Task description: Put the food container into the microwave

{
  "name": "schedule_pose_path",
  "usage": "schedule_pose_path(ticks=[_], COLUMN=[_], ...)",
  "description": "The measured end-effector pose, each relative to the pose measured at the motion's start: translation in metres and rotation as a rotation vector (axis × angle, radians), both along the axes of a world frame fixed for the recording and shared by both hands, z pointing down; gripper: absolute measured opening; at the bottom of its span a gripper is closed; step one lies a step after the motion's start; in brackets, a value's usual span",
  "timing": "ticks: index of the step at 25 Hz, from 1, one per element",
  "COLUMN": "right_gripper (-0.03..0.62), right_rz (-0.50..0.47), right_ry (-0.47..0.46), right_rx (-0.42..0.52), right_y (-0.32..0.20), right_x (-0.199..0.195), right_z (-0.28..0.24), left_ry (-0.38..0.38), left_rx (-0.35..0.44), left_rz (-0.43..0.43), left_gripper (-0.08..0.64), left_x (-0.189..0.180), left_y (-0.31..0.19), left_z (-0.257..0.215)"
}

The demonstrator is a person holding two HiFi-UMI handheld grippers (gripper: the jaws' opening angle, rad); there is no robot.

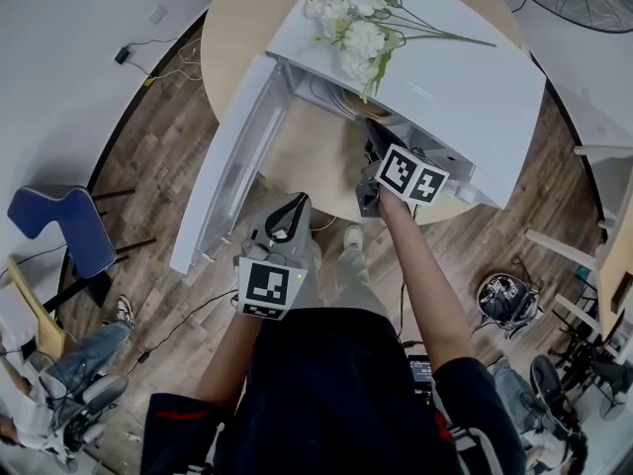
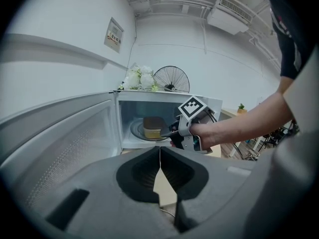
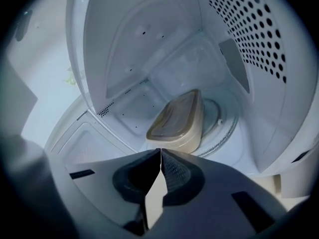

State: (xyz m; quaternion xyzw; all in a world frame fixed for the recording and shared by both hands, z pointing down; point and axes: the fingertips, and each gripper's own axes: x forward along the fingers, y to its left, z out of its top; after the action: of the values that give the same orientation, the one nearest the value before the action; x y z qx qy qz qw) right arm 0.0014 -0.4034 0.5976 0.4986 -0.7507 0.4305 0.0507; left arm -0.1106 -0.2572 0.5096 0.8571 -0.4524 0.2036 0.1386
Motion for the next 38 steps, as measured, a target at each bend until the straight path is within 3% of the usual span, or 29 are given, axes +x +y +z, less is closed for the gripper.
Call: schedule_pose_path(ticks=[9,28,38], right_gripper=[0.012,0.011,0.011], right_rz=[-0.087,-0.382,-0.398], right_ry=[0.029,0.178,0.164], right_rx=[0.037,0.413,0.576], right_y=[0.03,0.112,0.14], right_x=[-0.006,-0.023,-0.023], right_z=[-0.02,-0.166,-0.239], left_ry=[0.0,-0.007,0.016], left_rx=[0.037,0.212,0.331], left_rz=[-0.007,-0.11,-0.161], left_gripper=[0.02,0.02,0.02], left_x=[0.003,-0.008,-0.011], left_y=[0.002,0.017,0.028], left_z=[-0.017,-0.096,-0.154])
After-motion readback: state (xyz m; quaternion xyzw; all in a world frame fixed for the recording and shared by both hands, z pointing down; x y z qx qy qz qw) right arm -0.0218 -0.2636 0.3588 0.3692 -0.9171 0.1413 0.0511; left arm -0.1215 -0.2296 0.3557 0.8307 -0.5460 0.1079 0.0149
